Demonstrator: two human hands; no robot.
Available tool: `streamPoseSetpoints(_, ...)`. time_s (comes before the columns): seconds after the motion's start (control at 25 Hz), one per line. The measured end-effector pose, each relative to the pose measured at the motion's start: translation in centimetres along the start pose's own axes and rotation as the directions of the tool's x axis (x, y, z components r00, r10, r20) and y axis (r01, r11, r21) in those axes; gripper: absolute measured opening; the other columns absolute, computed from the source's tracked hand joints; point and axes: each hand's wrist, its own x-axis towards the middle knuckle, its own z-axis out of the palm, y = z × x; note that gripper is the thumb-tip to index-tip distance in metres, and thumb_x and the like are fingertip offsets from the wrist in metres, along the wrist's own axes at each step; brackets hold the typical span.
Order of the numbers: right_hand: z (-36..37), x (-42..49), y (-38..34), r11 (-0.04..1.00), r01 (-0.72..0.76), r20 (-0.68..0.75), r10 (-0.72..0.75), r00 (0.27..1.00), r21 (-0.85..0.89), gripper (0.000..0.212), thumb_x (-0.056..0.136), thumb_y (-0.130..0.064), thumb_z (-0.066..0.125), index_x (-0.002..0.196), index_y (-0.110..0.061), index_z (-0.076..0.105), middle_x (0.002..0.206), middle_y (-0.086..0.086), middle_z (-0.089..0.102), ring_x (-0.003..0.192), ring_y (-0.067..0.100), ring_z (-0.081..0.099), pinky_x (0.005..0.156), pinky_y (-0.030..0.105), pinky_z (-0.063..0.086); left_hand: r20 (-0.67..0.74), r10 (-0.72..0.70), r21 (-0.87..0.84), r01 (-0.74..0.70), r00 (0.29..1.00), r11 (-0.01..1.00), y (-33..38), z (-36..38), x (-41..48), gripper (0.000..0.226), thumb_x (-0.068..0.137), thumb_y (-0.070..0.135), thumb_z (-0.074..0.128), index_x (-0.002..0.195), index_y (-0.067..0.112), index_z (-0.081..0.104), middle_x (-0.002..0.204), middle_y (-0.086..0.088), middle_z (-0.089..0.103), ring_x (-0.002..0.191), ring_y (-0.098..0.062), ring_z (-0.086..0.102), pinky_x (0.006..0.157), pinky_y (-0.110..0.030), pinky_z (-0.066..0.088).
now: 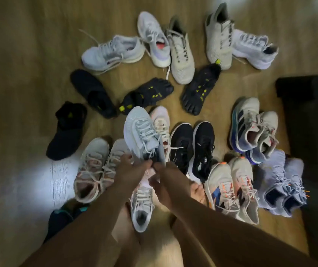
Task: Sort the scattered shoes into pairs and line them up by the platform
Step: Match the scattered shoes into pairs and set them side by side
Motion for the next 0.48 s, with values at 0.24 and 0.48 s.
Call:
streamPoseSetpoints(0.24,-2.8,-1.6,1.1,0.994,0.102,-0.115,-0.107,0.988,-0.051,0.035,0.079,-0.021,0.064,0.107,-0.032,0.048,0.122,0.003,0.039,0.107,0.03,0.047,0.062,0.038,0.052,-0.029,-0.02,0.404,0.03,0.999,0.914,3.7,2.8,0.2,0.023,0.085,0.023,0.057,0.097,0.005,0.064,0.081,-0.019,0.07,0.066,-0.032,0.068,0.05,-0.033,0.054)
streamPoseSetpoints(0.48,-6.1,-1.5,5.6,0.996,0.082,-0.069,-0.083,0.994,-0.018,0.029,0.081,-0.032,0.062,0.108,-0.029,0.051,0.119,0.003,0.04,0.107,0.03,0.049,0.065,0.034,0.042,-0.015,-0.021,0.369,0.025,1.0,0.929,4.3,7.2,-1.6,0.018,0.088,0.013,0.056,0.097,0.0,0.065,0.081,-0.02,0.071,0.066,-0.034,0.071,0.056,-0.041,0.061)
